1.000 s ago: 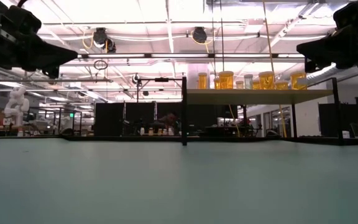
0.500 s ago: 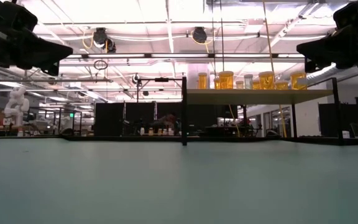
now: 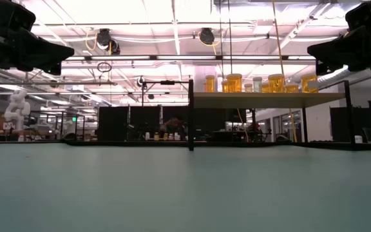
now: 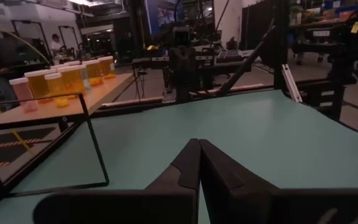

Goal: Pick and place medicine bottles onto shelf by color
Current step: Return to Home Position

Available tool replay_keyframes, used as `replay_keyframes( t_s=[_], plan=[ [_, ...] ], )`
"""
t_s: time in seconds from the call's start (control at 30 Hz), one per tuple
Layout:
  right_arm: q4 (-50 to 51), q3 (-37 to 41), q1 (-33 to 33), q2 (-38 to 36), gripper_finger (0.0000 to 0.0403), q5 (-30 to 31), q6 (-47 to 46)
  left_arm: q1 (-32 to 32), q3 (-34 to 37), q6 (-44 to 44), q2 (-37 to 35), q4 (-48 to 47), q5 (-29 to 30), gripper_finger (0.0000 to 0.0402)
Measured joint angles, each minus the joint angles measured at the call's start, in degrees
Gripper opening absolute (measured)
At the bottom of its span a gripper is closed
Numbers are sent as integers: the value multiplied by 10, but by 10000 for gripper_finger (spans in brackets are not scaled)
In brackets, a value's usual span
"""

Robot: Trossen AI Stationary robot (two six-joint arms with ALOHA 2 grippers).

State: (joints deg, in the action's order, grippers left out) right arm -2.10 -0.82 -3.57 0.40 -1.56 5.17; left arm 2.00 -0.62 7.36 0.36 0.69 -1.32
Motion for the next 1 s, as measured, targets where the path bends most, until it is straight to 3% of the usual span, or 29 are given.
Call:
replay_keyframes(
  t_s=[1.0],
  plan=[
    [0,0,0,0,0,0,0,0,0,-1,0,0,4,8]
  ],
)
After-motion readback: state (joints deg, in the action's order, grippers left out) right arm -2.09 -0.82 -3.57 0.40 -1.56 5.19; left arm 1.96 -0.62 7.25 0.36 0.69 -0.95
